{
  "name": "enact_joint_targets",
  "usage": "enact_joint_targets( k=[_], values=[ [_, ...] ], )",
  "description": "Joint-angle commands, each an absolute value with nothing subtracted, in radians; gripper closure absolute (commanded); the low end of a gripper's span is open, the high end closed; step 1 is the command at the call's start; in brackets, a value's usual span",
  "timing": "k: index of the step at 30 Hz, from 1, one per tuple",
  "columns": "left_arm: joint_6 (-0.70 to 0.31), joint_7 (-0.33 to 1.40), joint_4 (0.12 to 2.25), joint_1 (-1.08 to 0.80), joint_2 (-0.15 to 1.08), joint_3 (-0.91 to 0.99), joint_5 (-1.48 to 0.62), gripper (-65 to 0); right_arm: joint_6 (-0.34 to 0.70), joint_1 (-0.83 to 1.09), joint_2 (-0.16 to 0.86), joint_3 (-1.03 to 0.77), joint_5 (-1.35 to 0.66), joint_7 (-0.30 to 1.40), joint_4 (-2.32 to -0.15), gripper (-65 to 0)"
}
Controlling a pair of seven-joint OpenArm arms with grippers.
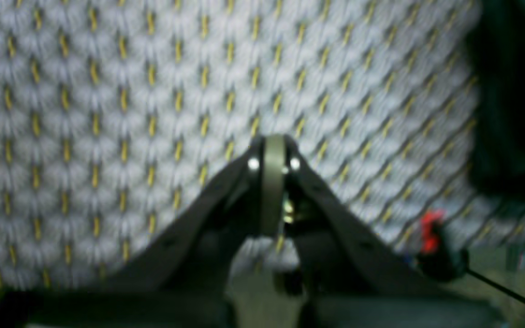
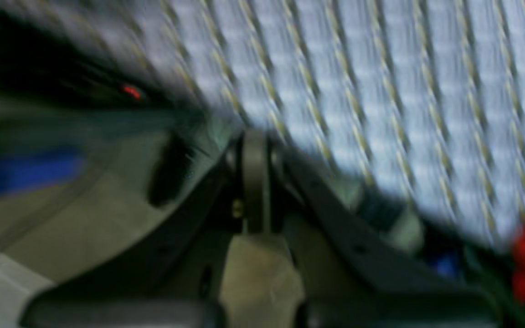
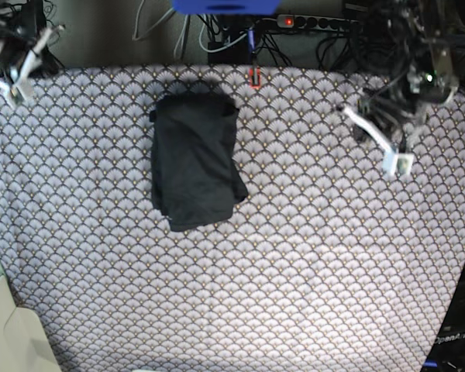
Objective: Fold the T-shirt properly
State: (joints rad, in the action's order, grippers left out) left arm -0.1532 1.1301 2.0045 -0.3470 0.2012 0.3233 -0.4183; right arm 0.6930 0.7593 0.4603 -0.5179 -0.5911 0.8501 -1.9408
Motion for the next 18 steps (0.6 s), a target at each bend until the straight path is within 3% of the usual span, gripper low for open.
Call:
enact_joint_targets(
  k=[1,8,12,18],
  values=[
    [-0.154,1.112,2.023,-0.364,0.211,0.334,-0.429,0.0,0.698,0.783,0.449,-0.535,-0.568,0.817,-1.952,-0.6],
    [-0.154,1.102,2.022,-0.552,0.231,0.346,-0.406,0.0,0.698,0.84,0.252,-0.624,-0.177,0.659,-1.827,-0.6],
    [-0.154,0.975,1.989,-0.673,0.222,0.326,-0.323,0.0,0.698,0.782,0.173,-0.704,0.007,0.512,-1.613,-0.6],
    [-0.154,0.754,1.771,-0.768,0.22,0.217,-0.203,0.0,0.698,0.618,0.131,-0.865,0.277,0.139,-1.158,-0.6]
  ],
)
